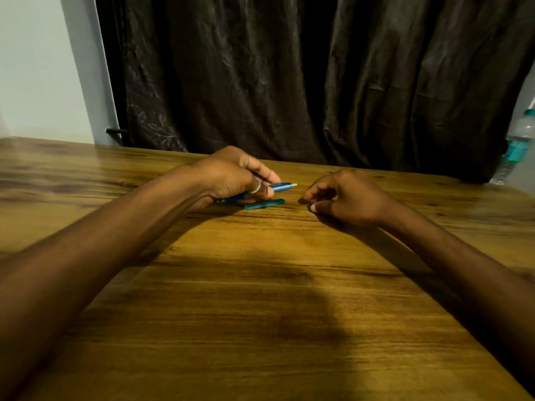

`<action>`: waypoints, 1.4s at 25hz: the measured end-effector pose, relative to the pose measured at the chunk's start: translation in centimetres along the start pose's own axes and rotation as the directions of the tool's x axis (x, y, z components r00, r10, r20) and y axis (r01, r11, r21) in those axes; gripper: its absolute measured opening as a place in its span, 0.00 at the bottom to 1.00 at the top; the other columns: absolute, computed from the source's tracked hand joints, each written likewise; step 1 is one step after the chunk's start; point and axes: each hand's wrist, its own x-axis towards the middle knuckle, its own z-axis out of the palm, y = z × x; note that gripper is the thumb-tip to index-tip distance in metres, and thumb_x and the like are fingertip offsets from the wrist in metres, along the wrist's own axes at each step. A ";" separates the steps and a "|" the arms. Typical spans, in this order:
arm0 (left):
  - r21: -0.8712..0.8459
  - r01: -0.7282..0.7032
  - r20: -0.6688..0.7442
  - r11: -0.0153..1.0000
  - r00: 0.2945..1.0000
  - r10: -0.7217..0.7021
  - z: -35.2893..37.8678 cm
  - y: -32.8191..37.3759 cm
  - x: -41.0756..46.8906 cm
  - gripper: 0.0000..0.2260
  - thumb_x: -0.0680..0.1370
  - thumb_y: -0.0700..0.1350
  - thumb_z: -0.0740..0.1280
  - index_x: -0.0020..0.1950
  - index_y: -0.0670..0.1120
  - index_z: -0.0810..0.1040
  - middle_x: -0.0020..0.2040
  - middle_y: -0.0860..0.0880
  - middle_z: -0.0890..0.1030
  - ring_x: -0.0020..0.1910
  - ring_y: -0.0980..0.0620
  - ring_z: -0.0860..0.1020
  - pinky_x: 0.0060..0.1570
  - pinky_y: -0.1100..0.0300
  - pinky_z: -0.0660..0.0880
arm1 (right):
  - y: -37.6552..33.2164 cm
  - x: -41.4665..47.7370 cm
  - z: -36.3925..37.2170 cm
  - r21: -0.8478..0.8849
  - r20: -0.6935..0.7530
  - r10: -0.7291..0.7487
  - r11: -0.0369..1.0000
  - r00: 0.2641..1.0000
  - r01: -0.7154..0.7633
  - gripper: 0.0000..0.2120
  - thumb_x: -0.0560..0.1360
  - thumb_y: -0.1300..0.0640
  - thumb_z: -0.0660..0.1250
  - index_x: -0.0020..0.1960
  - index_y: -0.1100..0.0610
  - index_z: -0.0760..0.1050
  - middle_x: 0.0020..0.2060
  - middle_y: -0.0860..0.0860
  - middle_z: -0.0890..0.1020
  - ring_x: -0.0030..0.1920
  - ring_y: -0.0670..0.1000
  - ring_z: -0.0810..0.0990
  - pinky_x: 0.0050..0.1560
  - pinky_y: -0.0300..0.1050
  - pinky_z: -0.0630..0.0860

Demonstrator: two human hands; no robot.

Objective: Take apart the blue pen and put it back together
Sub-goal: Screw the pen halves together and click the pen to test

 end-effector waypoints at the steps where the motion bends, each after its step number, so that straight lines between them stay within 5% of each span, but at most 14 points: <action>1: -0.004 0.001 -0.004 1.000 1.000 -0.001 0.0 0.0 0.0 0.12 0.71 0.35 0.77 0.49 0.50 0.87 0.42 0.52 0.88 0.37 0.62 0.85 0.35 0.72 0.77 | 0.0 0.1 0.0 -0.016 -0.011 0.000 1.000 1.000 0.000 0.09 0.74 0.60 0.75 0.47 0.45 0.85 0.35 0.43 0.86 0.35 0.37 0.84 0.31 0.32 0.75; 4: -0.012 0.000 -0.001 1.000 1.000 0.000 0.0 -0.1 0.0 0.12 0.71 0.35 0.77 0.49 0.49 0.87 0.43 0.51 0.88 0.38 0.62 0.85 0.35 0.71 0.77 | -0.1 -0.1 0.2 0.000 -0.008 0.016 1.000 1.000 -0.016 0.06 0.75 0.61 0.74 0.48 0.51 0.86 0.31 0.40 0.85 0.31 0.34 0.81 0.27 0.28 0.71; 7: -0.026 -0.004 0.009 1.000 1.000 0.004 0.1 0.0 0.0 0.12 0.71 0.35 0.77 0.50 0.48 0.87 0.43 0.50 0.88 0.37 0.62 0.85 0.34 0.71 0.77 | -0.6 -0.4 0.1 0.189 -0.037 0.074 0.980 0.997 -0.066 0.05 0.76 0.65 0.71 0.46 0.57 0.84 0.30 0.48 0.85 0.27 0.47 0.81 0.23 0.39 0.75; 10: -0.073 0.001 0.012 0.997 1.000 0.000 0.0 -0.1 0.1 0.12 0.71 0.34 0.76 0.49 0.48 0.87 0.43 0.50 0.88 0.38 0.60 0.85 0.35 0.69 0.78 | -1.2 -0.2 -0.7 0.574 -0.112 0.201 0.813 0.973 -0.101 0.05 0.75 0.67 0.72 0.48 0.60 0.84 0.40 0.57 0.85 0.38 0.50 0.81 0.37 0.38 0.78; 14: -0.156 -0.002 0.013 0.988 1.000 0.004 0.1 -0.3 0.4 0.12 0.72 0.33 0.75 0.48 0.49 0.87 0.42 0.50 0.89 0.40 0.57 0.86 0.37 0.66 0.81 | -1.8 0.0 -1.1 0.788 -0.073 0.209 0.611 0.975 -0.072 0.07 0.73 0.68 0.72 0.49 0.59 0.83 0.43 0.54 0.86 0.41 0.46 0.84 0.39 0.36 0.78; 35: -0.202 -0.010 0.022 0.979 1.000 0.014 0.3 -0.1 0.3 0.11 0.72 0.34 0.75 0.51 0.46 0.87 0.48 0.46 0.88 0.42 0.56 0.86 0.42 0.64 0.83 | -1.9 0.0 -0.5 0.763 -0.099 0.155 0.646 0.983 -0.025 0.06 0.73 0.67 0.73 0.48 0.58 0.83 0.37 0.51 0.86 0.39 0.46 0.84 0.37 0.37 0.77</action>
